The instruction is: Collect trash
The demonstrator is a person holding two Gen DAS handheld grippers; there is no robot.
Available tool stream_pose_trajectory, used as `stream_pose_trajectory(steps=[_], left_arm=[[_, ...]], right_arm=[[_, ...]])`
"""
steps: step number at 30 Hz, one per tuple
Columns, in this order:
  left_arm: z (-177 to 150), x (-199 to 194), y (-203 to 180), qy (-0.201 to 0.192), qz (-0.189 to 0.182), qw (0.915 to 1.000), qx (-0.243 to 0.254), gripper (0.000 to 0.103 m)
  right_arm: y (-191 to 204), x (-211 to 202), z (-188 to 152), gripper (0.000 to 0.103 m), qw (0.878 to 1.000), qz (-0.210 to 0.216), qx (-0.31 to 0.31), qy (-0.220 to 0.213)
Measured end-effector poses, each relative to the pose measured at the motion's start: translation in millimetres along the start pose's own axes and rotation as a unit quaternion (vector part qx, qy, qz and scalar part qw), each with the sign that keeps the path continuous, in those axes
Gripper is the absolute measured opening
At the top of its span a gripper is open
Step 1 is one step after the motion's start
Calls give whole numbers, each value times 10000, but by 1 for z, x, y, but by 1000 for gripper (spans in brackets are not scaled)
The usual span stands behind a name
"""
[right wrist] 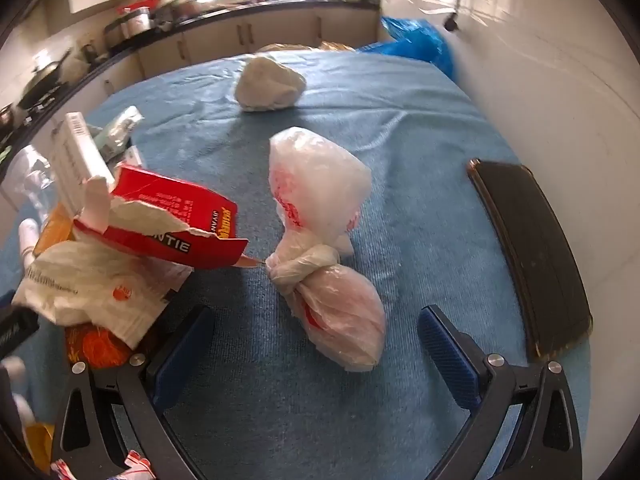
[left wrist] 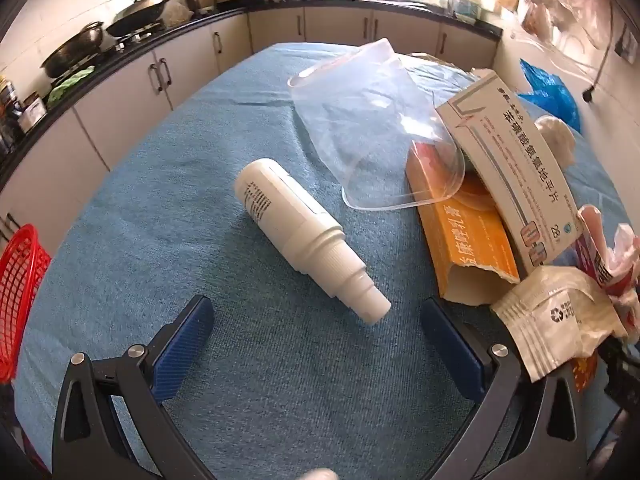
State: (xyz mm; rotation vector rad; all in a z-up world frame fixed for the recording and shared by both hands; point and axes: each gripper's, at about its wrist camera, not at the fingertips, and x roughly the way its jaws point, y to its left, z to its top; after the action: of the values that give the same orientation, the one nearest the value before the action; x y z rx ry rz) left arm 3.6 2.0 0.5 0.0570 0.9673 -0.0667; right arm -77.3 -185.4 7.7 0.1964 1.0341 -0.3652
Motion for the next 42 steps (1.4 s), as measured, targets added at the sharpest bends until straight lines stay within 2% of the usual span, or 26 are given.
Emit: stream_pose_trajectory(steps=[4,6,9,10,13,17,19,20,26,29,42], left_arm=[[1,-1,2,49,-154,9996,230,103],[-2,-4,2,54,-246,9991,340,103],[-8,-11,5,71,-367,9981,491,103],[-10,-16,9,39,-406,9981,452,103],[-19,-37,24,-192,-411,9983,356,103],[-33,-70,43,-515,-454,9974,234,103],[-42,-82,49,-612,-470,9968,203,103],[-48,-89,51,-674,-470,9964,198,103],[-73,-125,61,-1059,-472,9932,129,103],[-83,-139,65,-1208,-484,9915,79,103],[-110,-182,71,-1795,-470,9826,100,103]], right_arm=[[-4,0,-2,103,9999,8,-9,-146],[-6,-8,-13,103,9999,20,27,-146],[2,-23,-31,101,9998,160,75,-5],[-4,-27,-24,100,9995,273,109,118],[3,-34,-29,97,9989,415,53,-209],[17,-63,-48,97,9972,348,-175,-638],[19,-79,-55,97,9959,483,-122,-752],[18,-91,-60,97,9944,614,-29,-863],[29,-138,-90,97,9831,746,57,-1668],[33,-155,-99,97,9812,779,40,-1765],[49,-214,-144,97,9600,193,-264,-2783]])
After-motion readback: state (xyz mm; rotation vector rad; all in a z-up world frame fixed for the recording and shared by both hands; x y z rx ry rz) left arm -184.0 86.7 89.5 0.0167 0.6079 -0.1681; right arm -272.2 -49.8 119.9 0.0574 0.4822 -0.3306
